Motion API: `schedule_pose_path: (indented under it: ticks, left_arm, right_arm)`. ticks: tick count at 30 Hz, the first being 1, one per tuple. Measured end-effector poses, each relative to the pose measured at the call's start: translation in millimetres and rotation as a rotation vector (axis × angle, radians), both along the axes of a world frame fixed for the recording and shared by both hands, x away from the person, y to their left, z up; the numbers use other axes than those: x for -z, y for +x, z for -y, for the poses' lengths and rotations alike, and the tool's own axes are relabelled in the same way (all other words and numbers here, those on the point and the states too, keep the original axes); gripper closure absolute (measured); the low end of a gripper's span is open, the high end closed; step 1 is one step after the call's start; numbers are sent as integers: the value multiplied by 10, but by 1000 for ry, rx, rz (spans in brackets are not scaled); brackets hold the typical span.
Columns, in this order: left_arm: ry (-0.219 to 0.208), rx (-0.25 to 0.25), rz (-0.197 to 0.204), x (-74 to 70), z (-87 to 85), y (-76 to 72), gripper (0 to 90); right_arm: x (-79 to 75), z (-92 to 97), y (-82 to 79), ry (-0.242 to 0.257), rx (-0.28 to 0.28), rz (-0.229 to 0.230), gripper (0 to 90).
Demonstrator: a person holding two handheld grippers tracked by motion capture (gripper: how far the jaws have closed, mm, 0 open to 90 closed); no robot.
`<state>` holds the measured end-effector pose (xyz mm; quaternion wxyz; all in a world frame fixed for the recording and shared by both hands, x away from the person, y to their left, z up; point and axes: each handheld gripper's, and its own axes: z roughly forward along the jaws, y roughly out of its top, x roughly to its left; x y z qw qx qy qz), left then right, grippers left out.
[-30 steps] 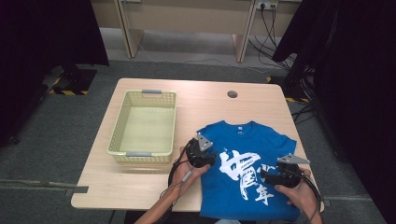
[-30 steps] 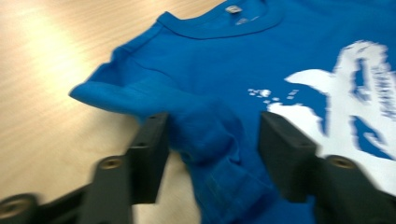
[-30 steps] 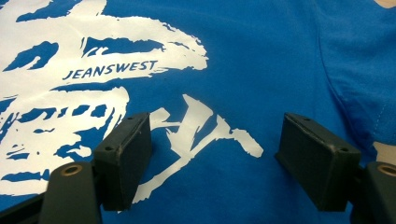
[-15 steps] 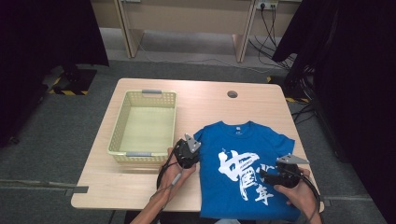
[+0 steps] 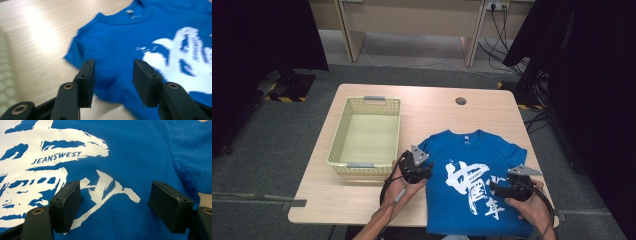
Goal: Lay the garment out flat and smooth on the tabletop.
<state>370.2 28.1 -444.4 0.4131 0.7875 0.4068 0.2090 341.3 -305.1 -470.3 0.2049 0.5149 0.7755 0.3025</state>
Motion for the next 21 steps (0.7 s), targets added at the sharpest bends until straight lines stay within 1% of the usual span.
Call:
schedule_pose_path:
  ticks: [1, 3, 5, 8, 11, 12, 13, 14, 15, 16, 18, 21]
  left_arm:
    - [-17, 8, -13, 4, 47, 22, 516]
    - [-18, 23, -25, 15, 137, 78, 514]
    - [-17, 26, -38, 33, 214, 151, 511]
    - [-15, 16, -56, 83, 293, 267, 500]
    - [1, 1, -70, 145, 332, 353, 489]
    - [9, -5, -76, 165, 334, 379, 487]
    - [11, -12, -81, 187, 335, 404, 484]
    - [15, -20, -83, 211, 333, 430, 480]
    - [24, -28, -88, 229, 324, 453, 475]
    - [34, -35, -90, 246, 310, 473, 468]
    - [41, -54, -95, 274, 276, 503, 454]
    - [66, -73, -94, 285, 185, 506, 429]
  right_arm:
    - [0, 0, 0, 0, 0, 0, 255]
    - [0, 1, 1, -1, -1, 1, 255]
    - [2, 3, 1, -1, -2, 2, 255]
    - [1, 2, 0, 1, -1, 0, 254]
    - [2, 4, 1, -3, -3, 4, 250]
    - [-1, -4, 1, -6, 3, 2, 244]
    - [-9, -17, 4, -20, 3, 3, 241]
    - [-21, -39, 8, -36, -1, 8, 244]
    - [-32, -70, 18, -47, -4, 22, 243]
    - [-45, -109, 31, -43, -7, 27, 239]
    - [-72, -196, 74, -32, -30, 45, 230]
    - [-85, -343, 158, -24, -65, 47, 224]
